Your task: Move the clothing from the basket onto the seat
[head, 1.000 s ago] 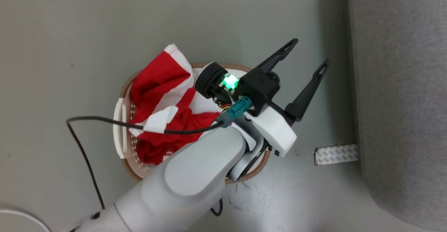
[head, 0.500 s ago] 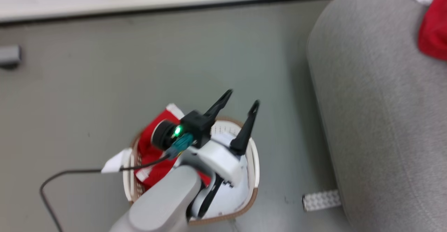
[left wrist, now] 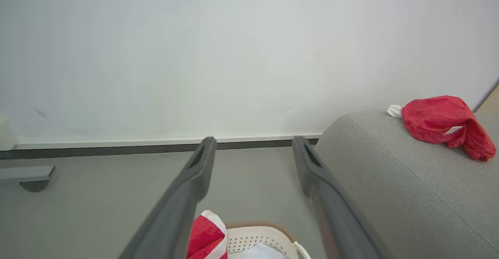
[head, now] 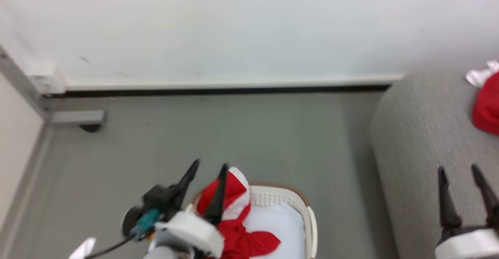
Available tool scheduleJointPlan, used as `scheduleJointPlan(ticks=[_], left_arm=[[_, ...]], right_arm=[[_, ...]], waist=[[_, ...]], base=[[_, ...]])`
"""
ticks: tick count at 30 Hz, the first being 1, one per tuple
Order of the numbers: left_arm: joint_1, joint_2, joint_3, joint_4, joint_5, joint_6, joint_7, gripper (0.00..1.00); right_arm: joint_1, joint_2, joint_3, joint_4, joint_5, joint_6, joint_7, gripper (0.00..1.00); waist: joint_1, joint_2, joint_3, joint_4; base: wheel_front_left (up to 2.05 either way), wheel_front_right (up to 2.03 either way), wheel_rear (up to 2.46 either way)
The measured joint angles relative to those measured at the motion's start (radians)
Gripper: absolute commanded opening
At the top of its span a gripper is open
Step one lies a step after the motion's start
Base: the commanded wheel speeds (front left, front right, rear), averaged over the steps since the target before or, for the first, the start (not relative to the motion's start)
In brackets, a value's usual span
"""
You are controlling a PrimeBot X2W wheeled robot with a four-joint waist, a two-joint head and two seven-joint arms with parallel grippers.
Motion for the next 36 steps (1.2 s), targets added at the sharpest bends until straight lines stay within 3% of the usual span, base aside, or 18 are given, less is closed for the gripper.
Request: scheduleJointPlan(ticks=[9,18,28,36], left_arm=[[0.212,-0.003,0.225,0.001,0.077,-0.045,0.0,1.0],[0.324,-0.084,0.413,0.004,0.167,-0.124,0.0,1.0],[0.353,-0.135,0.521,0.004,0.239,-0.183,0.0,1.0],[0.342,-0.149,0.523,0.025,0.296,-0.206,0.0,1.0]], right_arm=[[0.161,0.089,0.011,-0.031,-0.034,0.0,0.0,1.0],[0.225,0.113,-0.018,0.001,-0.032,0.0,0.0,1.0],[0.238,0.114,-0.011,0.014,-0.015,0.0,0.0,1.0],[0.221,0.114,0.009,-0.005,-0.019,0.0,0.0,1.0]], waist=[[0.0,0.0,-0.116,0.097],[0.0002,0.0001,-0.166,0.123],[0.0003,0.0001,-0.17,0.09],[0.0003,0.0,-0.143,0.056]], base=[[0.0,0.0,0.0],[0.0,0.0,0.0],[0.0,0.0,0.0],[0.0,0.0,0.0]])
